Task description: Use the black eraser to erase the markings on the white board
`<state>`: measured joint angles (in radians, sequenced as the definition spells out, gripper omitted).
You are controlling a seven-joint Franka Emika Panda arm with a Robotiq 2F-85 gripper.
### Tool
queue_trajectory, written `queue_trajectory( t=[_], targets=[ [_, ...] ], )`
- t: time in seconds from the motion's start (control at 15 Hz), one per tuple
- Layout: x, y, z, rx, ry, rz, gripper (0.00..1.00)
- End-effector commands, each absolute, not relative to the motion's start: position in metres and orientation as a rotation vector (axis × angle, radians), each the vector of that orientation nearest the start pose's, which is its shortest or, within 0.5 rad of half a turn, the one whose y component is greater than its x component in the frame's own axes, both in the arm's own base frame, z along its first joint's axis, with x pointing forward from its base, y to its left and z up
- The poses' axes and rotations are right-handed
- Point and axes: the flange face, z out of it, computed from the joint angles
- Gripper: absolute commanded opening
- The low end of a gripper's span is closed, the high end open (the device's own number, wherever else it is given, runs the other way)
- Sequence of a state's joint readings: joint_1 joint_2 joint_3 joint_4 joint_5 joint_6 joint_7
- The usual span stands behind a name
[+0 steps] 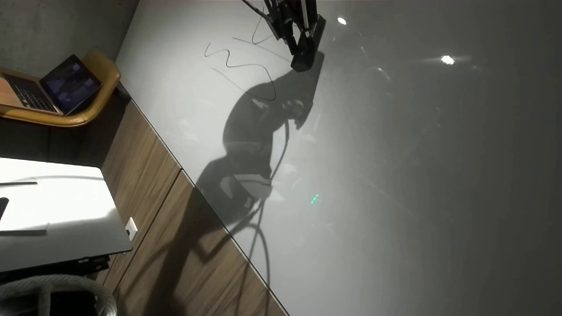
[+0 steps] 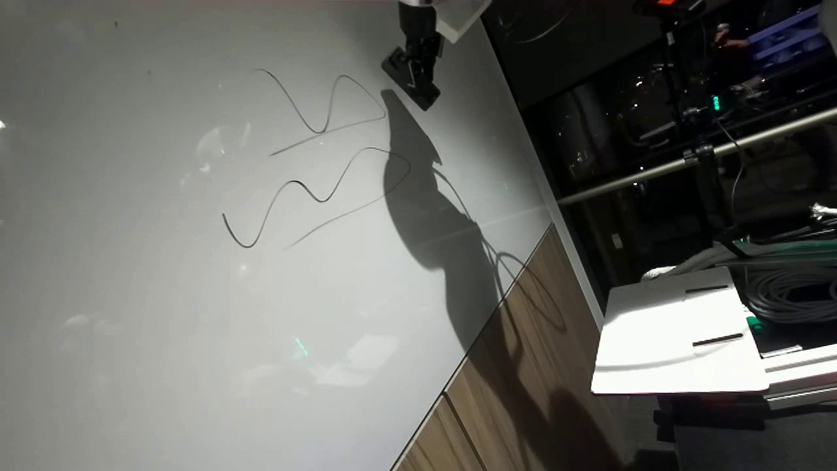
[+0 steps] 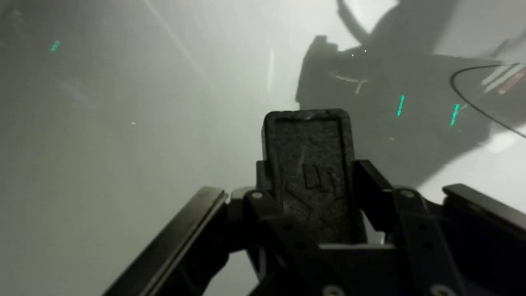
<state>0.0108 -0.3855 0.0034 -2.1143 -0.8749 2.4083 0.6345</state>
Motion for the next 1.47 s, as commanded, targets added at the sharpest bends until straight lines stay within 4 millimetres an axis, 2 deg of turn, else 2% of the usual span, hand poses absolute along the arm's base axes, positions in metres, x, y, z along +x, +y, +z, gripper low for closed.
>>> queue_trajectory(
  t=[0.0, 0.2, 0.4, 0.87, 1.13, 1.33, 1.4],
  targets=[
    [0.466, -0.024, 0.650, 2.420, -0.203, 1.180, 0.28],
    [0.460, -0.004, 0.663, 2.466, -0.190, 1.241, 0.28],
    [0.471, 0.009, 0.670, 2.518, -0.169, 1.295, 0.28],
    [0.520, 0.020, 0.660, 2.555, -0.094, 1.266, 0.28],
    [0.543, 0.027, 0.665, 2.550, -0.055, 1.253, 0.28],
    [0.543, 0.056, 0.662, 2.570, -0.018, 1.262, 0.28],
    [0.544, 0.073, 0.662, 2.579, 0.003, 1.277, 0.28]
  ],
)
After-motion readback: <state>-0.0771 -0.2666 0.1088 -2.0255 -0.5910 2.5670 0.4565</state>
